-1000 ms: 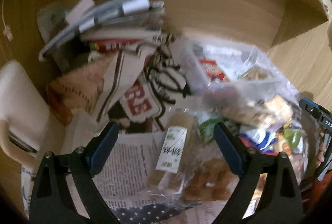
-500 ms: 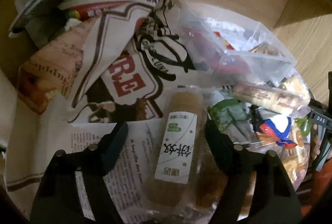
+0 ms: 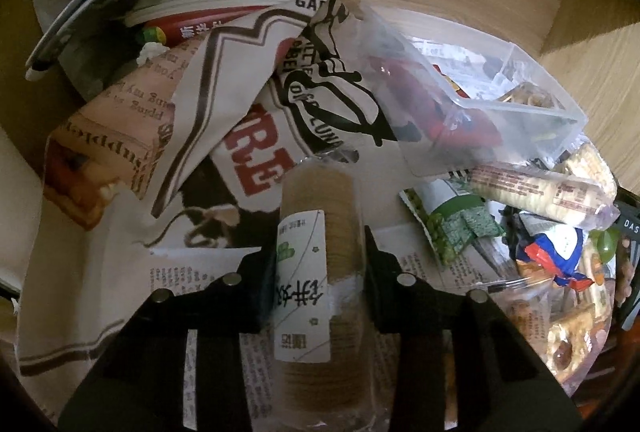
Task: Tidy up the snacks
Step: 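Grasp a brown wrapped snack roll with the left gripper while the right grasps a yellow-edged white packet, then lower both held snacks into the clear plastic box and open both grippers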
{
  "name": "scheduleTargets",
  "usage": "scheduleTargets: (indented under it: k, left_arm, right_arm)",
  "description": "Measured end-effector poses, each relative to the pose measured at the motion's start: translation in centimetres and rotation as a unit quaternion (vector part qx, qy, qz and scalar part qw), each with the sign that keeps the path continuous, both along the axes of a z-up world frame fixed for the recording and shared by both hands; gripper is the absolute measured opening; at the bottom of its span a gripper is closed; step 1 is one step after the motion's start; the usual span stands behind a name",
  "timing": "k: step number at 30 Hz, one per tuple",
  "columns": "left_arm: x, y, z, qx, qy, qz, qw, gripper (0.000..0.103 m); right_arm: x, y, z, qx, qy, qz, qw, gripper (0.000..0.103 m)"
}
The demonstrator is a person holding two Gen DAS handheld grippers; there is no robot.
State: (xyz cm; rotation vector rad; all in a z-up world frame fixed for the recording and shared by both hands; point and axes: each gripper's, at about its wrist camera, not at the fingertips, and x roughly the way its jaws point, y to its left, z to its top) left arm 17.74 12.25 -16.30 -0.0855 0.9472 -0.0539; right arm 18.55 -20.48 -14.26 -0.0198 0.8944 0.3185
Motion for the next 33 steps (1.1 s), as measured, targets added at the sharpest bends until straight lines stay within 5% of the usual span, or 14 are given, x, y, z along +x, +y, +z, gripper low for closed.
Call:
scheduleTargets:
  k: [16,33]
  left_arm:
    - [-2.2,-1.4,7.8,0.004,-0.097,-0.011,0.9953,0.035]
    - [-0.2,-5.5,14.7,-0.011,-0.174,-0.058,0.9830,0.035]
  right_arm:
    - [-1.6,-2.3,5.3,0.040,-0.085,-0.029,0.995,0.042]
    - [0.3,0.2,9.5,0.067,-0.151,0.021,0.986,0.042]
